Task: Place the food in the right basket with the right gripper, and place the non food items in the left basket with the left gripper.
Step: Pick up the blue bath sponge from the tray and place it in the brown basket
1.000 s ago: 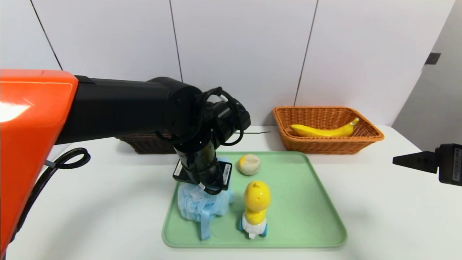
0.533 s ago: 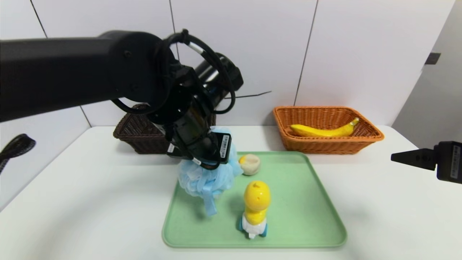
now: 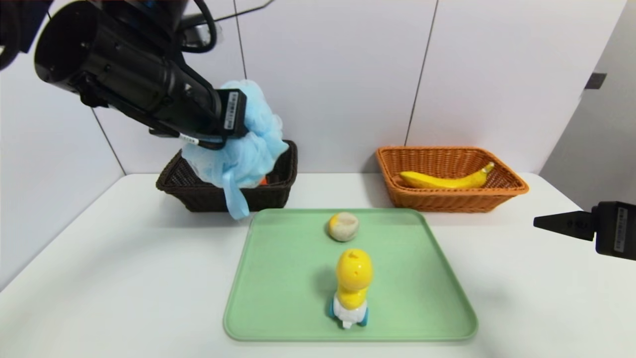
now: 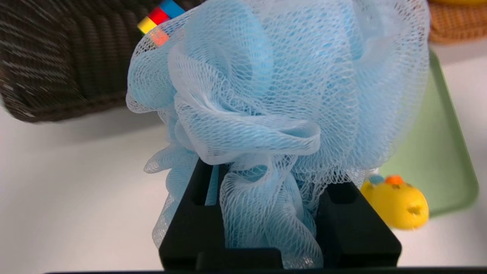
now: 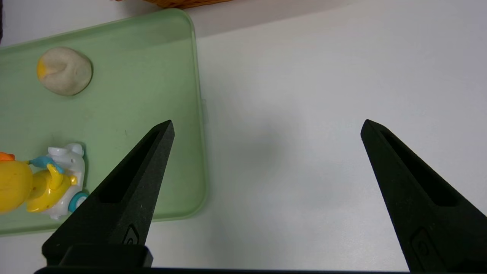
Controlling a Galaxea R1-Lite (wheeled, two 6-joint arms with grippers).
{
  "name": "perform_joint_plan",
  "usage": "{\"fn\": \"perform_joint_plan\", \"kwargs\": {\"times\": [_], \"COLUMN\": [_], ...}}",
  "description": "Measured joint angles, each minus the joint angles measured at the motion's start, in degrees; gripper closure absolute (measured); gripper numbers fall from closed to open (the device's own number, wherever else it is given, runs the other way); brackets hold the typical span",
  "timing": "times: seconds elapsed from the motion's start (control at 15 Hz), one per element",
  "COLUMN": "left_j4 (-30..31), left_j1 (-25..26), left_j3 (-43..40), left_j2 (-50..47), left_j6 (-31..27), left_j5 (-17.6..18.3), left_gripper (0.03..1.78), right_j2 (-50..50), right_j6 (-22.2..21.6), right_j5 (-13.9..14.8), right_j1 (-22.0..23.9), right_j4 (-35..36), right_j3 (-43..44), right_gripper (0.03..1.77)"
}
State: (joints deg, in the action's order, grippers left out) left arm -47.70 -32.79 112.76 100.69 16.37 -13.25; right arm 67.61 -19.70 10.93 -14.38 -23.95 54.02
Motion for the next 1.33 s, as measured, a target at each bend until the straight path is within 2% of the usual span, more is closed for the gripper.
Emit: {"fn": "perform_joint_plan", "kwargs": {"times": [0.27, 0.53, 0.8, 1.33], "left_j4": [9.69, 16.84, 21.97, 25.77], "left_j1": [10.64, 17.6, 21.72, 25.27], "left_j3": [-0.02, -0.24, -0.28, 0.0], "left_j2": [-0.23, 4.88, 11.72, 21.1], "left_j6": [-7.09, -9.92, -11.84, -14.56], "left_j5": [0.11, 0.27, 0.52, 1.93], "left_gripper": [1.24, 1.26, 1.27, 1.38], "right_j2": [-0.02, -0.05, -0.33, -0.55], "right_j6": [-0.02, -0.04, -0.3, -1.27], "right_j5": [-0.09, -0.07, -0.02, 0.0], "right_j1": [0.0, 0.0, 0.0, 0.0], "right_j4": [0.01, 0.01, 0.11, 0.11], "right_j3": [-0.3, -0.44, -0.49, -1.34], "right_gripper": [0.11, 0.11, 0.11, 0.11]}}
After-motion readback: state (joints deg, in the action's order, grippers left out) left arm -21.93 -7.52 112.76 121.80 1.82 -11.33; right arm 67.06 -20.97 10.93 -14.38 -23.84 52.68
